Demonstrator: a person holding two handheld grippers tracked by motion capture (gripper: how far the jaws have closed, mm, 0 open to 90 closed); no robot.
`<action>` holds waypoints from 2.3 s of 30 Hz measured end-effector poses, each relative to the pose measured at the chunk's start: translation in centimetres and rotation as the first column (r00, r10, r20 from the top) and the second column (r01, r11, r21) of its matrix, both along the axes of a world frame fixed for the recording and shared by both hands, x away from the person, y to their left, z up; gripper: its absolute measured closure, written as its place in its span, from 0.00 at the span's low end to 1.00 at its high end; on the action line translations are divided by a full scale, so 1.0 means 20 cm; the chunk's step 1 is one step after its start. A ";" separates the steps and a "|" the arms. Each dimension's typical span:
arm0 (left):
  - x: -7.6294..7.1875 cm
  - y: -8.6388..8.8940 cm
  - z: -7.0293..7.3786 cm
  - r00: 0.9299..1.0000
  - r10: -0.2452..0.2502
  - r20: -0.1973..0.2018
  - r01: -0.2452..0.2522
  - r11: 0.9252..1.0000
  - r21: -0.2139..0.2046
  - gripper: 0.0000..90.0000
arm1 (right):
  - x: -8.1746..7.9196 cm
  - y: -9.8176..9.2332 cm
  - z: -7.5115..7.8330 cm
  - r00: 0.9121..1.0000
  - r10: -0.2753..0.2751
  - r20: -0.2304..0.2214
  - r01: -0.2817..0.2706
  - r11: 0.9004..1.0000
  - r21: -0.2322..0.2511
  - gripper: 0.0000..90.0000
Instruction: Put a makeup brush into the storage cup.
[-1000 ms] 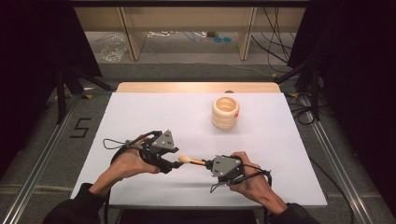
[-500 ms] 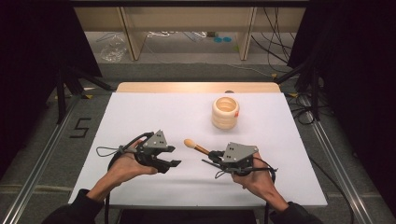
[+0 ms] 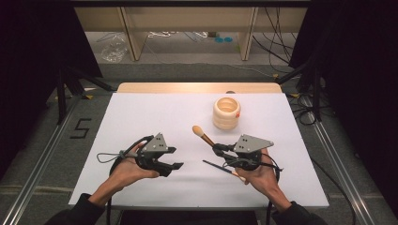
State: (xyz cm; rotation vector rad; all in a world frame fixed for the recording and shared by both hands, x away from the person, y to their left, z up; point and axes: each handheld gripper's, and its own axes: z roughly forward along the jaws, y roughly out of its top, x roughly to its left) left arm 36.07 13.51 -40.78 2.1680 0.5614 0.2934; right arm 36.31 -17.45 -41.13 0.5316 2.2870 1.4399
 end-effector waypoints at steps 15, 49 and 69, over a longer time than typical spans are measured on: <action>0.01 -0.02 0.06 0.999 0.036 -0.010 -0.037 0.982 -0.185 0.50 | -0.01 0.03 0.00 0.999 0.037 0.004 -0.037 0.999 0.038 0.89; 0.02 -0.12 0.12 0.998 -0.045 -0.034 0.027 0.912 -0.409 0.83 | -0.05 0.15 -0.04 0.994 0.111 -0.011 -0.110 0.992 0.056 0.89; 0.01 -0.14 0.13 0.997 -0.077 -0.025 0.059 0.903 -0.427 0.86 | -0.05 0.15 -0.05 0.992 0.124 -0.028 -0.122 0.990 0.075 0.89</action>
